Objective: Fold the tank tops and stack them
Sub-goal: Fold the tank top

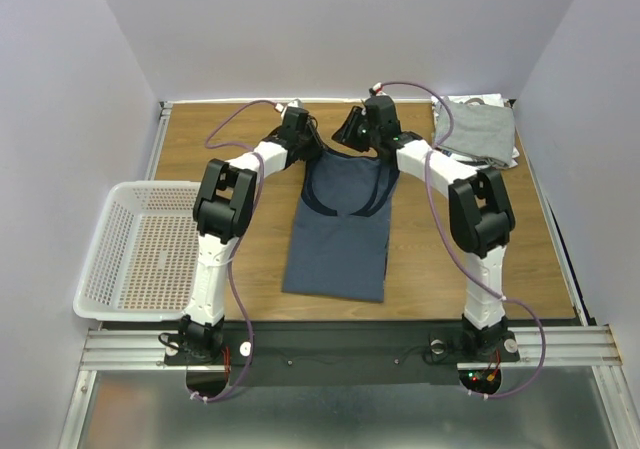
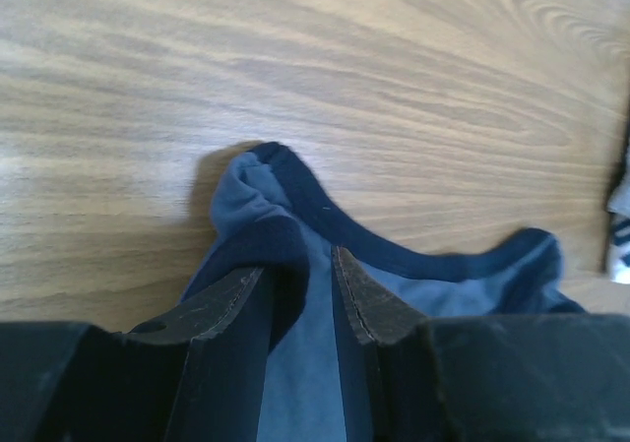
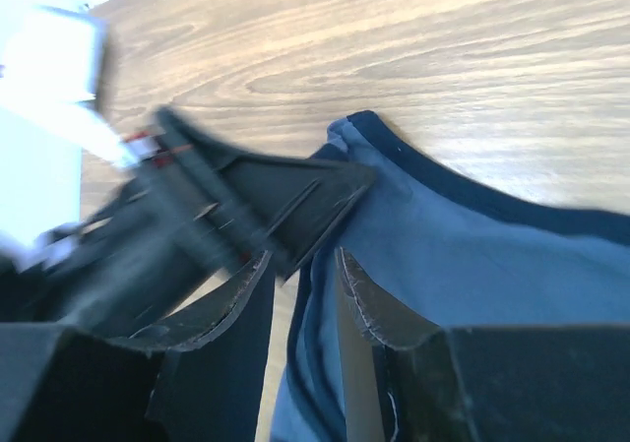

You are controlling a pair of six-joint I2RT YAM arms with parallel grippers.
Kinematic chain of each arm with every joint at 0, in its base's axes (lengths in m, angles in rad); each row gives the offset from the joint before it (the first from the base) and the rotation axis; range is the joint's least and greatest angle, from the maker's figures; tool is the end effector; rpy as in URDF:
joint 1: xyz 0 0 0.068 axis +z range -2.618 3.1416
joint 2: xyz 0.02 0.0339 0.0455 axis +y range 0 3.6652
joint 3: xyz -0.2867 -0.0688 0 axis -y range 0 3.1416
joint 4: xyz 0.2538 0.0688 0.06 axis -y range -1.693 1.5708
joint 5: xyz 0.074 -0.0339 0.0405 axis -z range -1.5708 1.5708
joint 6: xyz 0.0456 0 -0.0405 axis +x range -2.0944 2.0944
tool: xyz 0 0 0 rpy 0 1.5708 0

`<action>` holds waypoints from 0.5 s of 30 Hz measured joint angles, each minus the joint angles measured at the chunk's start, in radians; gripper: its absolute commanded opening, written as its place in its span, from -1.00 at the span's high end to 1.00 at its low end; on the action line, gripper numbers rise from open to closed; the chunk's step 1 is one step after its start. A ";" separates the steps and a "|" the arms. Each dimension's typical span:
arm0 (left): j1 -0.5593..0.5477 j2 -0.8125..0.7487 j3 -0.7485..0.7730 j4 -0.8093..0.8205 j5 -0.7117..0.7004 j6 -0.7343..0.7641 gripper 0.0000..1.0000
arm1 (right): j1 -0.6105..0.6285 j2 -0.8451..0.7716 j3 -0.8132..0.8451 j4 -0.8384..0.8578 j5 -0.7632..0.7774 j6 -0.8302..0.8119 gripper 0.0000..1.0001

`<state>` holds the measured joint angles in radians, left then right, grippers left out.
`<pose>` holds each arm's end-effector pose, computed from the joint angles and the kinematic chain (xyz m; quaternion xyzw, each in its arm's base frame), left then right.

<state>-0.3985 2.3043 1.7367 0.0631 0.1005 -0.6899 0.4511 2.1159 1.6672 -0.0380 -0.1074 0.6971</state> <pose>0.5168 -0.2226 0.1829 -0.0996 0.8547 -0.2998 0.4119 0.4738 0.2350 0.2468 0.0775 0.8524 0.3184 0.4076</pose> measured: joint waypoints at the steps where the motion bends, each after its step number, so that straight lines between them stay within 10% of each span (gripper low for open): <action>1: 0.000 0.010 0.000 0.000 -0.005 -0.002 0.18 | 0.000 -0.034 -0.024 0.000 0.020 -0.007 0.25; 15: -0.016 0.025 -0.003 0.042 -0.034 -0.019 -0.08 | -0.109 -0.353 -0.392 -0.069 0.354 -0.093 0.22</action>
<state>-0.4141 2.3291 1.7340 0.1047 0.0662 -0.7094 0.3420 1.7626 1.2755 -0.1074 0.2462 0.6044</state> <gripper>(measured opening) 0.521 0.382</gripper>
